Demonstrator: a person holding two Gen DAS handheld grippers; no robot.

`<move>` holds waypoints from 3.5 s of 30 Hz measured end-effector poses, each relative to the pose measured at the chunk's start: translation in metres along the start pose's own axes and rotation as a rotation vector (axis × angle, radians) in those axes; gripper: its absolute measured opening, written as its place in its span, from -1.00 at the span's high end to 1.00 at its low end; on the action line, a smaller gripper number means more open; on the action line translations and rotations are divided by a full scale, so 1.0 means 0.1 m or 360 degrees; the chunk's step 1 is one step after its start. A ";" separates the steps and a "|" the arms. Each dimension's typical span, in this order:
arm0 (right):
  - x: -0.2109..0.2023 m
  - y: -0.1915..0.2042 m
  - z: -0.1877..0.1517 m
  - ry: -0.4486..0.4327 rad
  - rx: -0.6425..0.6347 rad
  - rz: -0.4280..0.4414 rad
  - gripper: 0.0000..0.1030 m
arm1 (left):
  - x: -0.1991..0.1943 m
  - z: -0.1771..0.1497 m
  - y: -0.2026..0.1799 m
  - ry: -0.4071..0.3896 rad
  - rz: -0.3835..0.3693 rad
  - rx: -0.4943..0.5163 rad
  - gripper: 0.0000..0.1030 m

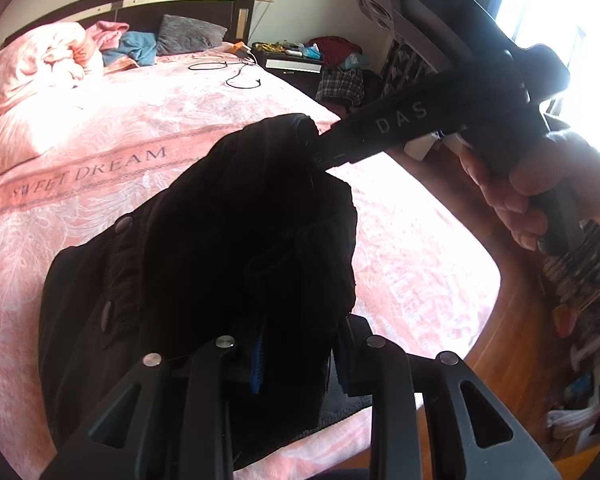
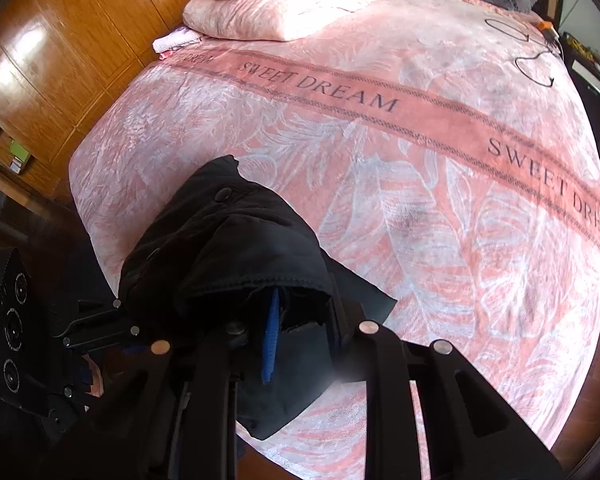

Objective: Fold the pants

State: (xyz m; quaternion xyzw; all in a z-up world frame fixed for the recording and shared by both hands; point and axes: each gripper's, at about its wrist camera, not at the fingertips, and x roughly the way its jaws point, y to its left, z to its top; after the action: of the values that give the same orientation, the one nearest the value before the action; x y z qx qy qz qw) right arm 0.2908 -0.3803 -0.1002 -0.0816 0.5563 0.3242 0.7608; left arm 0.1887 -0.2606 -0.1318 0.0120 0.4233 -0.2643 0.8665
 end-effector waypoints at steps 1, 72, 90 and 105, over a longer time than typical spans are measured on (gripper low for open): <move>0.02 -0.03 -0.03 0.0003 0.0008 0.0006 0.63 | 0.03 -0.02 -0.02 0.0005 0.0007 0.0012 0.48; 0.40 -0.55 -0.71 -0.0028 0.0452 -0.0060 0.56 | 0.69 -0.41 -0.57 0.0174 0.0298 0.0379 0.47; 0.04 -0.38 -0.77 -0.0285 0.0569 -0.0059 0.45 | -0.37 -0.36 0.20 -0.0155 -0.0083 0.0006 -0.62; 0.06 -0.28 -0.63 -0.0398 0.0583 -0.0022 0.28 | -0.12 -0.68 1.35 -0.0002 0.0395 -0.0093 -0.63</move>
State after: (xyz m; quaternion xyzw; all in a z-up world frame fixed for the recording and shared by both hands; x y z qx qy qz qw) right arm 0.2579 -0.4301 -0.1352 0.0949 0.5065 0.2201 0.8282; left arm 0.1963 -0.1219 -0.1941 0.0389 0.4255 -0.1425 0.8928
